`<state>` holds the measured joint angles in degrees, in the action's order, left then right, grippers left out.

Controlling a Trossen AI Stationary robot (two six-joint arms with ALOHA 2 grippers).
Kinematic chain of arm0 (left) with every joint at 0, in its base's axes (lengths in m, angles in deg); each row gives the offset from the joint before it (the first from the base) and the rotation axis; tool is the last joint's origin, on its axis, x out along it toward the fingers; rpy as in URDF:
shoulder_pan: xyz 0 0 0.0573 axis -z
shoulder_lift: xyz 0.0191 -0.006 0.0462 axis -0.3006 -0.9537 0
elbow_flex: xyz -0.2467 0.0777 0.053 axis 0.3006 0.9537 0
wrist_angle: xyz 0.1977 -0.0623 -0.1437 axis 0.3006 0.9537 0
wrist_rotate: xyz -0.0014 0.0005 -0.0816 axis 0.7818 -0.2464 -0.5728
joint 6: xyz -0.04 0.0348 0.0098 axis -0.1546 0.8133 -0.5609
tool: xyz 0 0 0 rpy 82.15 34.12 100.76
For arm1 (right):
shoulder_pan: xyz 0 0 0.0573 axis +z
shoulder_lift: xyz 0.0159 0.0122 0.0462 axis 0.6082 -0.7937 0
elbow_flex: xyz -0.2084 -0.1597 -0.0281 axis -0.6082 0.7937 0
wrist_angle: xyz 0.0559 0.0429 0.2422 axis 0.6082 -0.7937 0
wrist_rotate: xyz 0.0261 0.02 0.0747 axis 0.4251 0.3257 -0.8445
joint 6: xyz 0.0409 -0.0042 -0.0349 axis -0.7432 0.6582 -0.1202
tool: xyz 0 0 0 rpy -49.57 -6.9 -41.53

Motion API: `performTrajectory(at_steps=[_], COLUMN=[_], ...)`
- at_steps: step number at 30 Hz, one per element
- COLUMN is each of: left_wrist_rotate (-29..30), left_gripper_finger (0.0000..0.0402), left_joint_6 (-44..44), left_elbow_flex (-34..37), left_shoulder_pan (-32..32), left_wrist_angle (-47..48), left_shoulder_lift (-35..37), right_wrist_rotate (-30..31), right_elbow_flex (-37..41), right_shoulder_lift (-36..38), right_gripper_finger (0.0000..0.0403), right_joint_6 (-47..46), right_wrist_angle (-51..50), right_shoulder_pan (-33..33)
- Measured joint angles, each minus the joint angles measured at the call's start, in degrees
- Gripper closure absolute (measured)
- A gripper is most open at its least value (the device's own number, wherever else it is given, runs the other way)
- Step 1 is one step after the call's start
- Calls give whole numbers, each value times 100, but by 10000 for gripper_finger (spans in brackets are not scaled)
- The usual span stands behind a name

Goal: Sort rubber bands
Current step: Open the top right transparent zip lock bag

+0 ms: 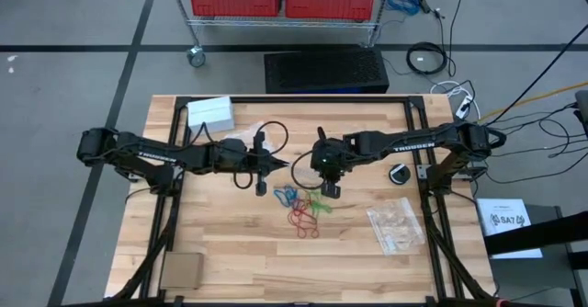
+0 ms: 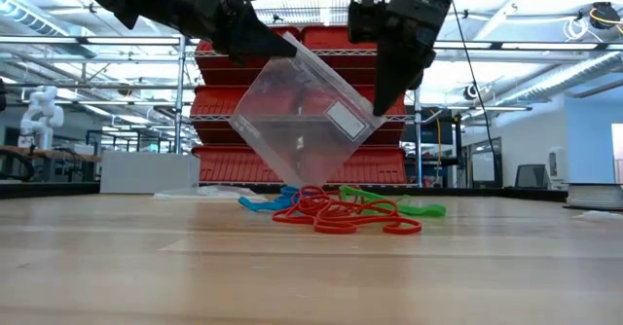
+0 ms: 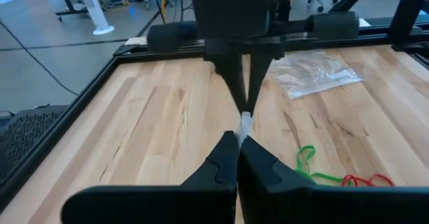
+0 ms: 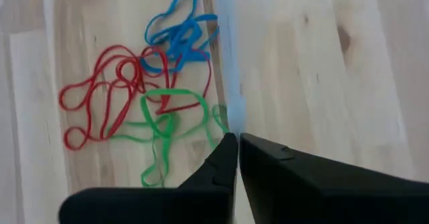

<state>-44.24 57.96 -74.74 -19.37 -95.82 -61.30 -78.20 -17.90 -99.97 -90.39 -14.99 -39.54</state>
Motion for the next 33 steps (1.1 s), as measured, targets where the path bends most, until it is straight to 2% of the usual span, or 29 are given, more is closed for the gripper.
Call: performTrajectory(at_steps=[4,8,14,17,21,27,33], left_wrist_rotate=[97,99,99,99,99,99,99], left_gripper_finger=[401,402,402,402,402,402,402], left_joint_6=[-1,-2,0,2,2,2,4], left_elbow_flex=[-1,-9,-9,-9,-9,-9,-9], left_shoulder_pan=[0,-2,3,3,3,3,3], left_wrist_angle=[-88,-202,-214,-210,-132,-92,-87], left_shoulder_lift=[7,11,11,11,11,11,11], right_wrist_rotate=[250,565,611,616,974,1317,1322], right_elbow_flex=[2,4,4,4,4,3,0], right_shoulder_lift=[-2,32,400,622,713,584,471], right_gripper_finger=[388,358,306,294,316,395,401], right_joint_6=[-77,-168,-460,-502,-430,116,248], right_wrist_angle=[-83,-205,-114,105,567,1364,1652], right_shoulder_pan=[111,261,344,348,371,371,370])
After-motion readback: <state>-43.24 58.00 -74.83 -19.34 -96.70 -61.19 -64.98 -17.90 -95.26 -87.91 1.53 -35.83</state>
